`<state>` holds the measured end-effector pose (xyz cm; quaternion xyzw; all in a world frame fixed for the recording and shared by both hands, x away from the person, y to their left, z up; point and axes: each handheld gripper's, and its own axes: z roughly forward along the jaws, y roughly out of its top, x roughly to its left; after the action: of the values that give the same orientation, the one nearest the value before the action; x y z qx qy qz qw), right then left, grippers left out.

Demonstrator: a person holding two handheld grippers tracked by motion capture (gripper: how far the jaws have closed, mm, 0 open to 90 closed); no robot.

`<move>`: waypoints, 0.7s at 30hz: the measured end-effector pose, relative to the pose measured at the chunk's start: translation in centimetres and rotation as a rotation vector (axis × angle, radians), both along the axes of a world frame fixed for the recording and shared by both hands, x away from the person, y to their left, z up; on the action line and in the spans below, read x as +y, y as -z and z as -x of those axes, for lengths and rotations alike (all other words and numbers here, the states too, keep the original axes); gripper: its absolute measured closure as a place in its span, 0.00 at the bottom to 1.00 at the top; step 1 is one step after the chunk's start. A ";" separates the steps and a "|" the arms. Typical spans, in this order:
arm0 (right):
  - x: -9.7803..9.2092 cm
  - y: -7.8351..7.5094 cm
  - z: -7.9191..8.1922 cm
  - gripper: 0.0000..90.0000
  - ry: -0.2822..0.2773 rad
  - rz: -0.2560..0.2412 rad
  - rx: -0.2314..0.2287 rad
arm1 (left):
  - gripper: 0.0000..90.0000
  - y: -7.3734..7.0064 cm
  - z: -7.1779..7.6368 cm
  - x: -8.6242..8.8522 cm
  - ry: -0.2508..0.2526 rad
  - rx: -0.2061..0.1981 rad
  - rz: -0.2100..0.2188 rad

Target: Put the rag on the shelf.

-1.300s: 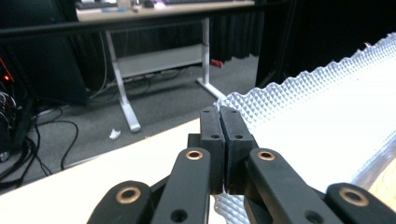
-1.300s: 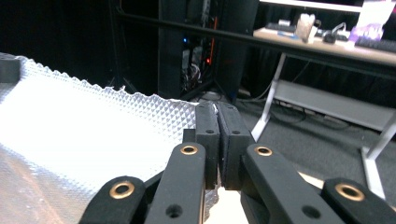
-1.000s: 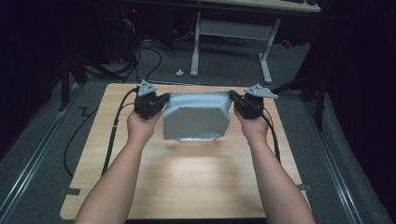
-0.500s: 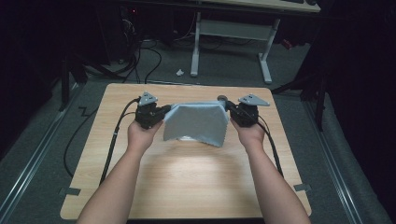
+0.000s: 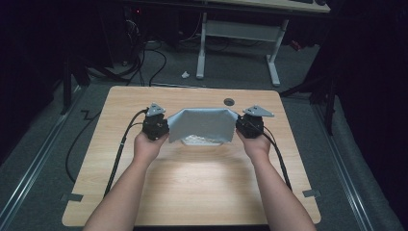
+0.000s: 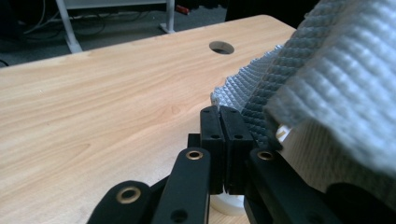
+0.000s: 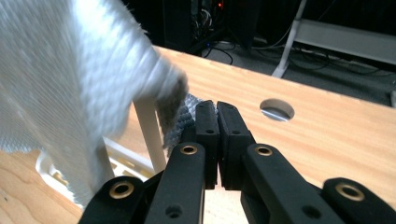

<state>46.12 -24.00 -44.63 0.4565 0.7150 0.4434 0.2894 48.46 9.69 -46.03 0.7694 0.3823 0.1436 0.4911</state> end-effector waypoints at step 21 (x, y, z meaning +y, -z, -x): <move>-1.1 2.2 0.9 0.87 0.019 -0.017 0.029 | 0.83 0.8 0.3 0.4 -0.042 0.011 -0.004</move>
<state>45.27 -25.13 -46.78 0.4720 0.7109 0.4400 0.2796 48.20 10.13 -46.78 0.7629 0.4009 0.1502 0.4843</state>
